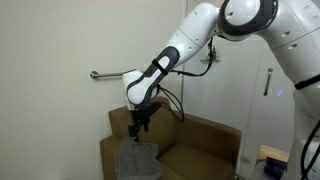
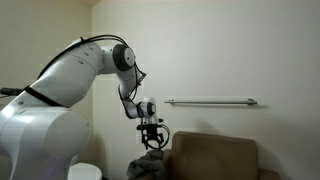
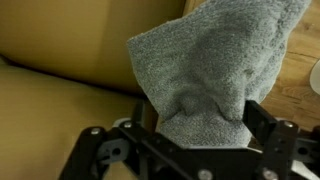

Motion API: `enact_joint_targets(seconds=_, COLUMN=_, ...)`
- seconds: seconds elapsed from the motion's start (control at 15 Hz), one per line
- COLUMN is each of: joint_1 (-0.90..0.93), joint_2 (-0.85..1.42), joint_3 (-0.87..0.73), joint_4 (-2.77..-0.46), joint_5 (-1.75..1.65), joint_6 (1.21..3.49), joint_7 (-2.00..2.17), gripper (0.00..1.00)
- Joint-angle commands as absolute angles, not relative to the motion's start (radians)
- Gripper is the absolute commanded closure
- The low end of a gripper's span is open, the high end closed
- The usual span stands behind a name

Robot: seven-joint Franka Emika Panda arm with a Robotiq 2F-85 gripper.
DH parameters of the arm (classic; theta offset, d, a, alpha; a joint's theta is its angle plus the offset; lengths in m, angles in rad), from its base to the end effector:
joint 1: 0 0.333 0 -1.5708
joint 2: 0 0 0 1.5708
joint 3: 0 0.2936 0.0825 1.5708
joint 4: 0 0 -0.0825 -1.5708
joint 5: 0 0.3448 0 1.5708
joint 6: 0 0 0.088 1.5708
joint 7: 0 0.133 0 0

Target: Pick the cloth and put it on the shoulder of the couch

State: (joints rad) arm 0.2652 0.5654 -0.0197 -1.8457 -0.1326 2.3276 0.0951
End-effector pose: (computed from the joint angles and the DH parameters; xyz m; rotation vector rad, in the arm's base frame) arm 0.5786 0.1404 0.1954 3.0009 0.3743 -0.0983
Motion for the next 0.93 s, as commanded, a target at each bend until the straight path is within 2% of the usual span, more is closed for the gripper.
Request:
enact_joint_targets(seconds=0.0, joint_1=0.225, joint_2=0.523, joint_3=-0.021, joint_4=-1.864, joint_5=-0.145, joint_6=2.299, joint_7=0.134, gripper=0.0)
enact_joint_targets(seconds=0.6, joint_1=0.112, joint_2=0.446, joint_3=-0.061, joint_4=-1.943, joint_5=-0.131, joint_6=2.319, joint_7=0.129, gripper=0.0)
enact_joint_targets(seconds=0.87, joint_1=0.075, joint_2=0.372, joint_3=-0.072, joint_4=-2.064, joint_5=-0.137, joint_6=2.361, joint_7=0.116, gripper=0.0)
